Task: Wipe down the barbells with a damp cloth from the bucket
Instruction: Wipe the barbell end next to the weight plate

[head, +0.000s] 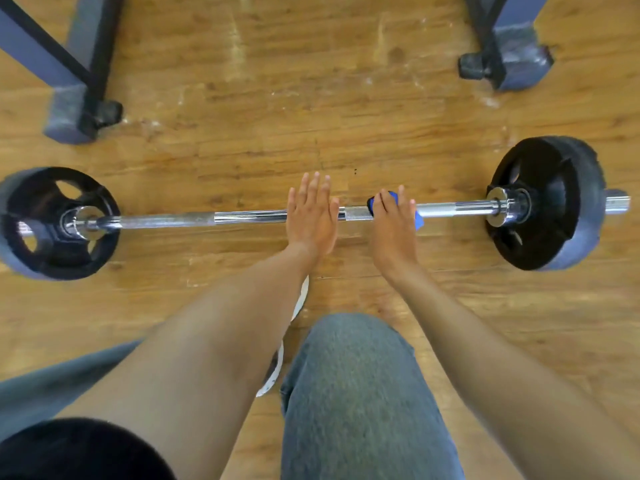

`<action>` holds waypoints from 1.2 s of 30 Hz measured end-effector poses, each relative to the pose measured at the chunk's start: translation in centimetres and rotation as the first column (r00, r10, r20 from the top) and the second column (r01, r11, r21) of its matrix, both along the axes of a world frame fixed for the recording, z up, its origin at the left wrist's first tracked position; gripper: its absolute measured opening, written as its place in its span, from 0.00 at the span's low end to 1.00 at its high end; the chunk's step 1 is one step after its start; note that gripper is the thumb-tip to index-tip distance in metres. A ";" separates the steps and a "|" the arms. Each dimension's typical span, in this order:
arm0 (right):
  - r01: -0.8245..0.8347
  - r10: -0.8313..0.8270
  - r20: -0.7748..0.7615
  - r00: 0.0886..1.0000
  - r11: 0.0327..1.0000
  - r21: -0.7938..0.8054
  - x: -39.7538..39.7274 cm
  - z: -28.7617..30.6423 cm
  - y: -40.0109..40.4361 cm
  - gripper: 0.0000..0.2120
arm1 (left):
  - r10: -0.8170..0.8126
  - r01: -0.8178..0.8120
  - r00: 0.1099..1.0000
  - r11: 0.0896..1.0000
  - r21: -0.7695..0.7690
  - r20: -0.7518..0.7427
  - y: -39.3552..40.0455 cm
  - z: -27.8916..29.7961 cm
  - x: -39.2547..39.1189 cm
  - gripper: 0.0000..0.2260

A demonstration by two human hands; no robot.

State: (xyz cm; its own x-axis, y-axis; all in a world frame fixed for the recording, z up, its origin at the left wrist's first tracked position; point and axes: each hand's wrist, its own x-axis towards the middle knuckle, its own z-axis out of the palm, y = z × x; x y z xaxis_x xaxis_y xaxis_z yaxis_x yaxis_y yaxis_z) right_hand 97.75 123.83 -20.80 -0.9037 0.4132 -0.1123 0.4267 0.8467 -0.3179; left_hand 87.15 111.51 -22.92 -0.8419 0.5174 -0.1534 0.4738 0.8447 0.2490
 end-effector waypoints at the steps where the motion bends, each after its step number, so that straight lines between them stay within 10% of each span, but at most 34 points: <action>1: -0.087 0.085 -0.044 0.995 0.996 -0.026 -0.8 -0.3 -0.6 0.33 | -0.004 0.004 1.000 1.000 -0.009 0.002 0.4 -0.1 -0.7 0.25; 4: -0.210 0.204 -0.103 0.974 0.977 -0.048 -2.3 -0.5 0.1 0.34 | -0.009 0.008 1.000 0.999 -0.035 -0.005 1.4 0.0 -2.9 0.25; 9: 0.064 -0.062 -0.138 0.989 0.998 0.009 -4.2 -1.5 2.4 0.39 | 0.001 -0.002 1.000 0.997 -0.077 -0.014 3.6 -0.1 -6.5 0.25; 14: -0.244 0.245 -0.188 0.951 0.969 0.029 -8.5 -2.6 4.4 0.45 | -0.013 0.011 1.000 0.995 -0.102 -0.019 5.8 -0.3 -10.6 0.25; 18: 0.036 -0.031 -0.232 0.972 0.999 0.014 -11.5 -3.0 6.5 0.39 | -0.015 0.012 0.999 0.994 -0.110 -0.030 7.7 -0.5 -13.9 0.26; 23: -0.112 0.115 -0.275 0.954 0.993 0.024 -15.2 -3.9 6.3 0.42 | -0.023 0.021 1.000 0.993 -0.116 -0.016 9.9 -0.6 -18.4 0.25; 27: 0.148 -0.158 -0.265 0.951 0.987 -0.058 -17.4 -3.6 8.5 0.42 | -0.040 0.040 0.999 0.990 -0.136 0.007 11.4 -0.7 -21.4 0.25; 32: -0.144 0.145 -0.268 0.952 0.989 0.023 -20.1 -4.3 9.4 0.48 | -0.054 0.056 0.998 0.988 -0.141 0.017 13.1 -0.7 -24.5 0.25; 36: 0.095 -0.104 -0.278 0.955 0.994 -0.047 -23.3 -4.2 8.8 0.44 | -0.057 0.055 0.998 0.990 -0.132 -0.007 14.0 -0.9 -26.5 0.25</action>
